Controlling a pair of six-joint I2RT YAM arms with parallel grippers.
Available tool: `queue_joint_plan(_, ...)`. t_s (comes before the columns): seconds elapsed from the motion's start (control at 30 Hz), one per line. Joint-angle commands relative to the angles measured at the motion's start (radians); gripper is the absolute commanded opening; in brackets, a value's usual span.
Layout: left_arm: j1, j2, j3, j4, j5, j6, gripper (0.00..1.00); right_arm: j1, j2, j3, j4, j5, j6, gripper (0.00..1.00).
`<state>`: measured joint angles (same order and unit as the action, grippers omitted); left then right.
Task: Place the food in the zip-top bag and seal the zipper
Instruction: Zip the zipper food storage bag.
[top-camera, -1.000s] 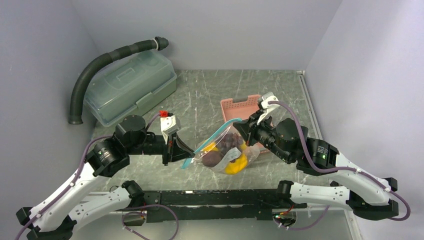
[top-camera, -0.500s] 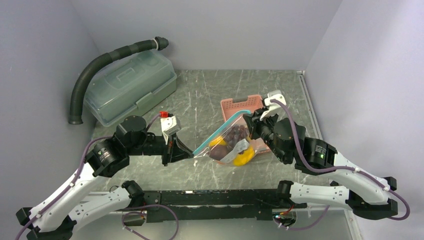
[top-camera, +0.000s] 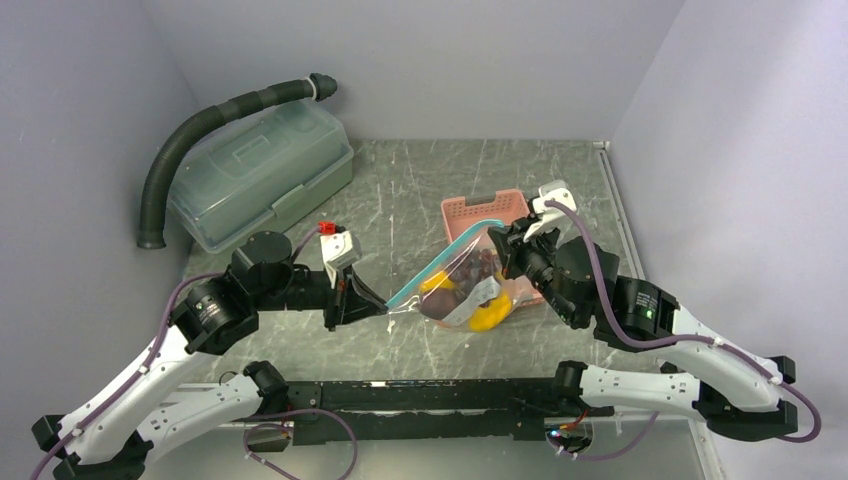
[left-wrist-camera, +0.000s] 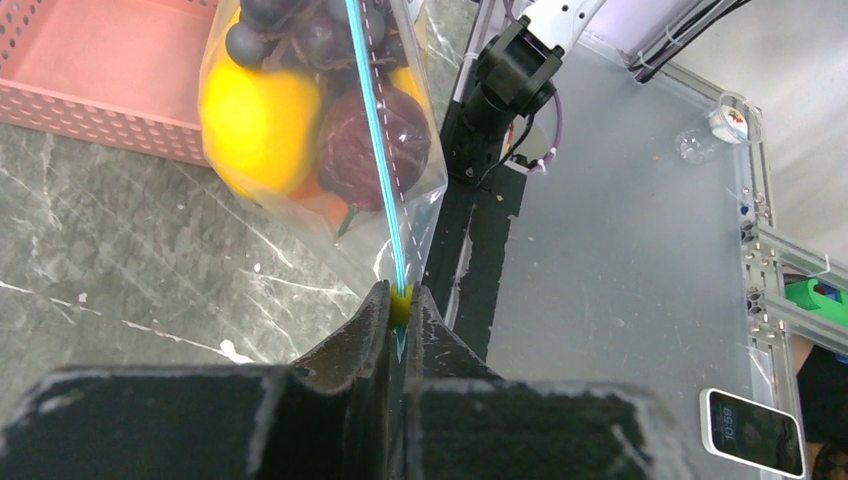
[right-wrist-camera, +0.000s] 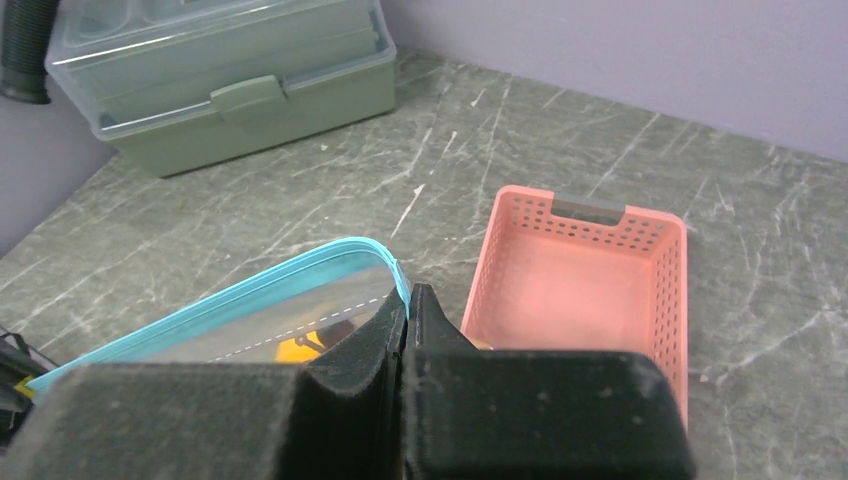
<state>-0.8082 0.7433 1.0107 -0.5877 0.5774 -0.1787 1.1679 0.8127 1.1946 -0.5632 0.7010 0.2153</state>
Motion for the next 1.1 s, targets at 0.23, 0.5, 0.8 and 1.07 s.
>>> queue_joint_plan(0.23, -0.002, 0.002, 0.08, -0.1, -0.161, -0.001, 0.54, -0.021, 0.002, 0.045, 0.101, -0.095, -0.044, 0.0)
queue_joint_plan(0.5, -0.002, -0.023, 0.1, -0.061, -0.295, -0.012, 0.78, -0.022, 0.017, 0.052, 0.099, -0.177, -0.06, 0.0)
queue_joint_plan(0.8, -0.002, -0.005, 0.143, -0.041, -0.309, 0.001, 0.95, -0.022, 0.025, 0.058, 0.112, -0.284, -0.07, 0.0)
queue_joint_plan(1.07, -0.002, 0.025, 0.186, -0.037, -0.228, 0.041, 1.0, -0.022, 0.029, 0.079, 0.099, -0.412, -0.067, 0.0)
